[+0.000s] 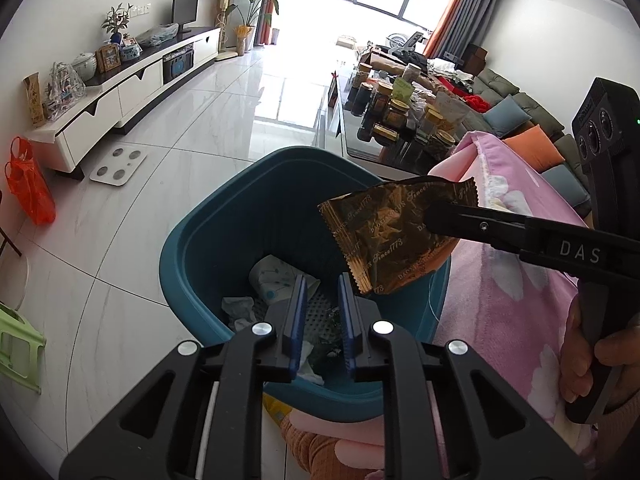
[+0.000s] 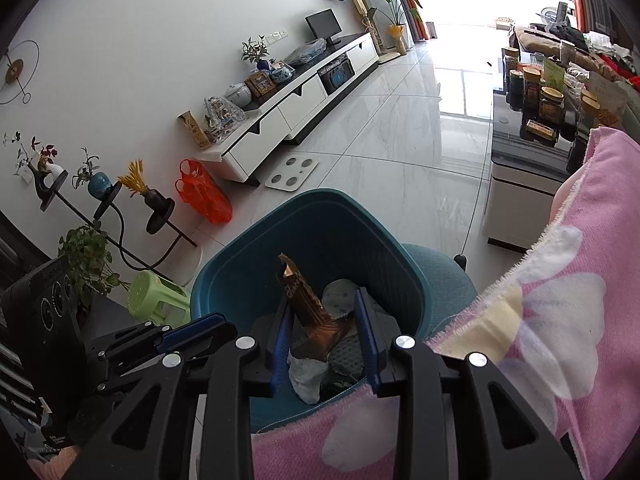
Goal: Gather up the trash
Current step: 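Carry tissue and foil bag to the teal wastebasket and open both tools, then move both open tools back over the table toward the foil bag and peel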
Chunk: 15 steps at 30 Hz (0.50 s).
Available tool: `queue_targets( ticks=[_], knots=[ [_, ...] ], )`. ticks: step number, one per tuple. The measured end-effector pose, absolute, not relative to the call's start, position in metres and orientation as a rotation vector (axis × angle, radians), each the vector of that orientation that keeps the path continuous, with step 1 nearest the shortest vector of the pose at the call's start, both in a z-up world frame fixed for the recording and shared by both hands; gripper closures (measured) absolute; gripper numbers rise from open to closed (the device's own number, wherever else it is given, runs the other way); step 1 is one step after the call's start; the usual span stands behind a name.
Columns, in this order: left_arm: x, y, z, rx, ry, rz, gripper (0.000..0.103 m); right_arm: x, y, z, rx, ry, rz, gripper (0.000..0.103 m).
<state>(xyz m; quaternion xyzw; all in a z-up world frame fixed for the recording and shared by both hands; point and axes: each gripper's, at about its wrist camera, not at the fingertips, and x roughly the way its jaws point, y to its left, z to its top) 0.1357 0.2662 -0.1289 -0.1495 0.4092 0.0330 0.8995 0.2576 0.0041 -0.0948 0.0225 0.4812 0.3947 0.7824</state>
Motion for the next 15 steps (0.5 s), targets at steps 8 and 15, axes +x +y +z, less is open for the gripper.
queue_targets(
  ticks=[8,15],
  knots=[
    [0.118,0.263,-0.115,-0.296,0.799,0.077,0.084,0.258,-0.005,-0.090,0.045,1.022,0.842,0.060],
    [0.098,0.252,-0.092,-0.265,0.733,0.069,0.076,0.251,-0.022,-0.078,0.073,0.974,0.866,0.060]
  ],
)
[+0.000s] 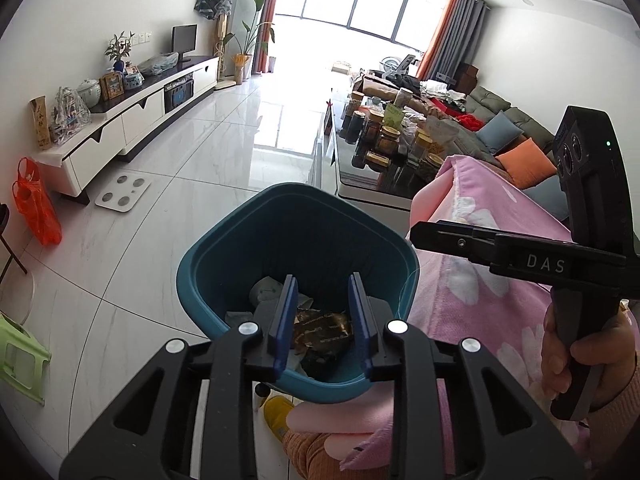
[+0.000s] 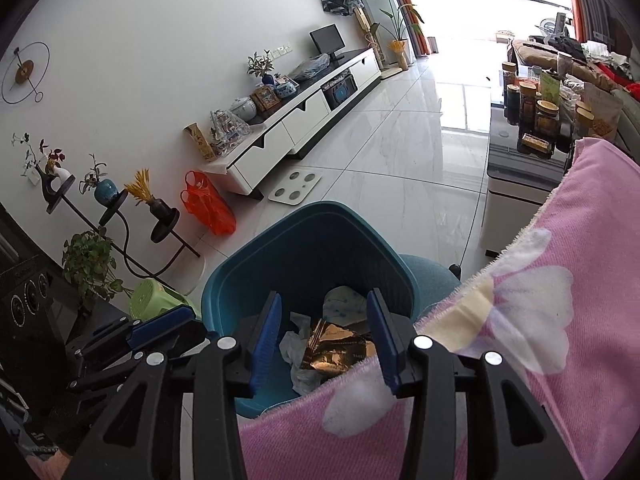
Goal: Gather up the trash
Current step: 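Move both open tools back over the table toward the foil bag and peel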
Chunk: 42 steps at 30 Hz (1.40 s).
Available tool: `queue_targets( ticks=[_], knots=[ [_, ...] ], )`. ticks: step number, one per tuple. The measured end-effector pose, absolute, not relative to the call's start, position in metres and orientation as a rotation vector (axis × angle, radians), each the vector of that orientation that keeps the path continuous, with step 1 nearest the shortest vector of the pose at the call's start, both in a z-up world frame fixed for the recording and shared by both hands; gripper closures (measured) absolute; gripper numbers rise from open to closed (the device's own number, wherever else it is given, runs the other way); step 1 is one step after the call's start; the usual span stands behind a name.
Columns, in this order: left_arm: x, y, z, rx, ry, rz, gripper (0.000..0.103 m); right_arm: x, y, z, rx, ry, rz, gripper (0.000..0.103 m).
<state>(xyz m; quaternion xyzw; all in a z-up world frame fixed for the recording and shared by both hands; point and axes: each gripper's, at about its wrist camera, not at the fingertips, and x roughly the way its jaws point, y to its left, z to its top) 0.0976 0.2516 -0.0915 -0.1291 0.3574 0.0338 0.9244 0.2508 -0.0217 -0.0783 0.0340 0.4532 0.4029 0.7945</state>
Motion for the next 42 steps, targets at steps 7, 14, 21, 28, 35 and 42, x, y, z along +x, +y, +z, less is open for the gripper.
queue_targets(
  ticks=[7,14,21,28,35,42],
  knots=[
    [0.072,0.220,-0.060,-0.205,0.652,0.027,0.061,0.221,-0.066,-0.053,0.093,0.859,0.870,0.059],
    [0.058,0.174,-0.046,-0.200,0.633,-0.068,0.048,0.191,-0.126,-0.037,0.121,0.766,0.798,0.052],
    [0.054,0.111,-0.046,-0.130,0.641,-0.170,0.016,0.159,-0.200,-0.037,0.161,0.701,0.666,0.040],
    [0.057,0.048,-0.051,-0.061,0.640,-0.315,0.008,0.123,-0.304,-0.049,0.201,0.697,0.411,0.039],
    [0.074,-0.018,-0.056,0.015,0.662,-0.453,0.008,0.093,-0.415,-0.058,0.267,0.668,0.110,0.039],
    [0.086,-0.080,-0.058,0.069,0.680,-0.573,0.012,0.071,-0.491,-0.066,0.333,0.628,-0.088,0.039]
  ],
)
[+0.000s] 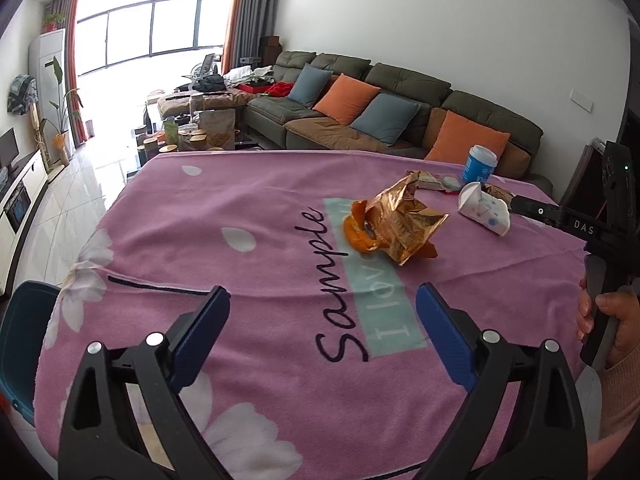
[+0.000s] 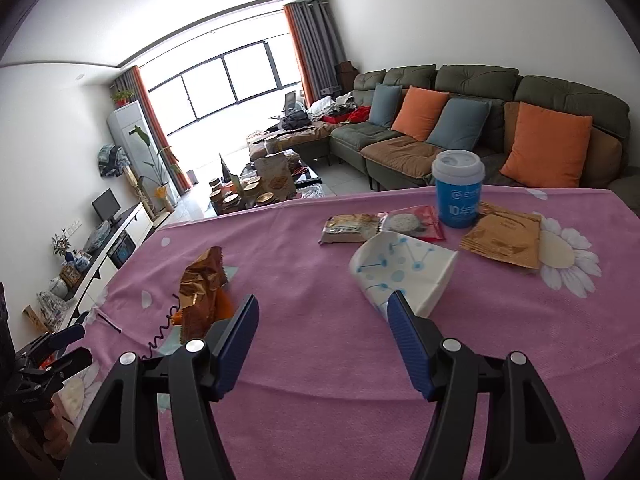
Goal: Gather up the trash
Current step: 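Move both open tools back over the table toward the foil bag and peel, then grasp the gold foil bag with the left tool while the right tool grasps the paper cup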
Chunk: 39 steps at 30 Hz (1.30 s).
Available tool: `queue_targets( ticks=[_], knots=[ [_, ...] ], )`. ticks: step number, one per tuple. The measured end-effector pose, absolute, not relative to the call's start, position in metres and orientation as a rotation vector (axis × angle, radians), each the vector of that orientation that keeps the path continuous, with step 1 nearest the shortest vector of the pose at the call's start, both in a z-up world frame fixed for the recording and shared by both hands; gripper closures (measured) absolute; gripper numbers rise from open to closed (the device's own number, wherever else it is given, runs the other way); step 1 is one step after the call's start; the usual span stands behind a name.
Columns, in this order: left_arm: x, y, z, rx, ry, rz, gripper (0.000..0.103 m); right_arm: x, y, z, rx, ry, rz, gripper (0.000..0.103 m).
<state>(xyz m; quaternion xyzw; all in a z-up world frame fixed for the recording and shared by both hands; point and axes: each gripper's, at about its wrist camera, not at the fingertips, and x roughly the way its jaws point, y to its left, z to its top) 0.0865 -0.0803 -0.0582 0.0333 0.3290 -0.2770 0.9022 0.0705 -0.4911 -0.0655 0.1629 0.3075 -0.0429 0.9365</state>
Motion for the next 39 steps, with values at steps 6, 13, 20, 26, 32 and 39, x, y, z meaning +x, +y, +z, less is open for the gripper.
queue_targets(
  ticks=[6,13,20,26,32,39],
  knots=[
    [0.098,-0.130,-0.058,0.114,0.693,-0.657,0.015,0.064,-0.529,-0.079,0.412,0.650,-0.137,0.039],
    [0.114,-0.182,-0.062,0.183,0.699,-0.682,0.020,0.082,-0.544,-0.097,0.493,0.685,-0.101,0.041],
    [0.136,-0.204,-0.073,0.210,0.739,-0.667,0.042,0.094,-0.551,-0.108,0.575,0.705,-0.047,0.065],
    [0.142,-0.205,-0.082,0.182,0.790,-0.711,0.090,0.092,-0.545,-0.110,0.578,0.705,-0.005,0.093],
    [0.131,-0.189,-0.077,0.166,0.747,-0.726,0.102,0.086,-0.534,-0.102,0.555,0.671,0.043,0.101],
    [0.109,-0.154,-0.058,0.139,0.680,-0.730,0.102,0.080,-0.517,-0.087,0.531,0.623,0.113,0.101]
  ],
)
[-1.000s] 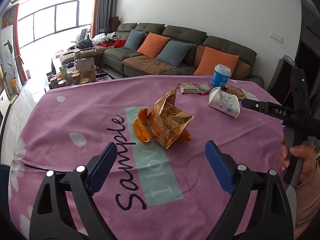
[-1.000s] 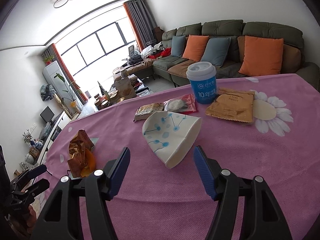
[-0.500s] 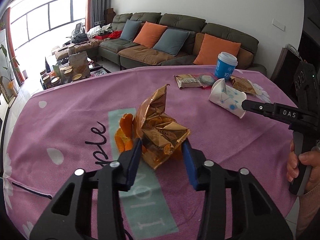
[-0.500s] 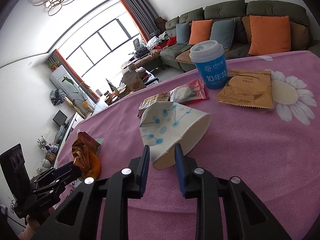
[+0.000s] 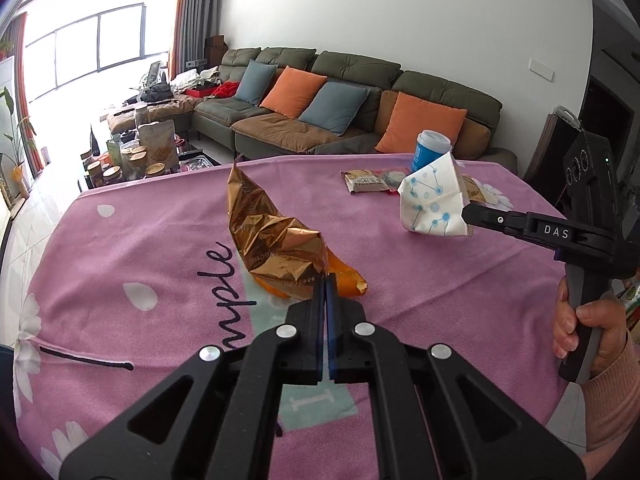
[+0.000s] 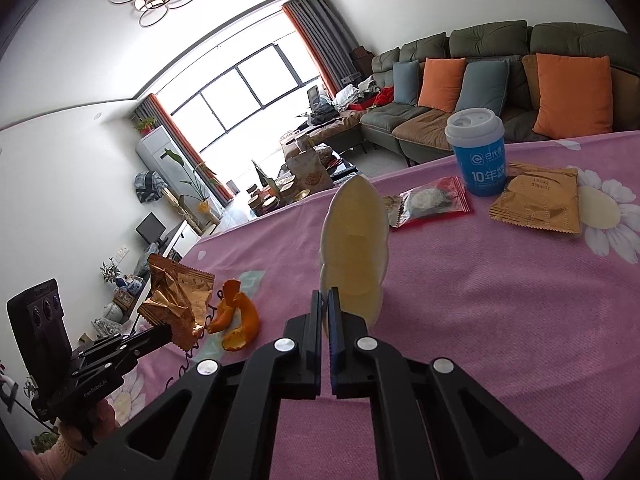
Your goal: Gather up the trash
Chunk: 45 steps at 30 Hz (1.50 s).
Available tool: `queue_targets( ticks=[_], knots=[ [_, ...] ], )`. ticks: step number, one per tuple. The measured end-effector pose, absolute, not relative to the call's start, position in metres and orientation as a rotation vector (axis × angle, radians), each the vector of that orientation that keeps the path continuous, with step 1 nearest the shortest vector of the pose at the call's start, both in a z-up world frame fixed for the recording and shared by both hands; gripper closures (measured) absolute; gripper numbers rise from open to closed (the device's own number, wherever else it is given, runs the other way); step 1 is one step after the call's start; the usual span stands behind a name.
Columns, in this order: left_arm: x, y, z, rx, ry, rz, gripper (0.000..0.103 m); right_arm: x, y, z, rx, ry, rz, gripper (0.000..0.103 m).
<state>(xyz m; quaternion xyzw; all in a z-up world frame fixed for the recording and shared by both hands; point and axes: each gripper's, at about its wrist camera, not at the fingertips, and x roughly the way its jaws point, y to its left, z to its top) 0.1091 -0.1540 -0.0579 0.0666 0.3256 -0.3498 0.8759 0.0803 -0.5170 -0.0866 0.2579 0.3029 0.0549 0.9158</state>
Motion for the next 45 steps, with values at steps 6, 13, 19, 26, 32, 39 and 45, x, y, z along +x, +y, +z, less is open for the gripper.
queue_targets(
  ticks=[6,13,19,26,32,39,45],
  knots=[
    [0.100,-0.107,-0.047,0.079,0.680,-0.697,0.102,0.080,-0.493,-0.071,0.506,0.596,0.181,0.102],
    [0.084,-0.060,-0.043,0.046,0.676,-0.647,0.102,0.081,-0.467,-0.062,0.471,0.600,0.221,0.102],
    [0.082,-0.034,-0.053,0.019,0.707,-0.603,0.102,0.083,-0.459,-0.064,0.447,0.615,0.158,0.076],
    [0.079,-0.015,-0.062,-0.006,0.722,-0.585,0.102,0.091,-0.460,-0.077,0.457,0.669,0.106,0.063],
    [0.079,-0.017,-0.065,-0.008,0.725,-0.576,0.102,0.098,-0.462,-0.085,0.468,0.692,0.098,0.053],
    [0.078,-0.019,-0.068,-0.009,0.731,-0.567,0.102,0.101,-0.433,-0.069,0.354,0.650,0.111,0.052],
    [0.079,-0.018,-0.068,-0.015,0.726,-0.561,0.102,0.120,-0.382,-0.056,0.236,0.672,0.257,0.064]
  ],
)
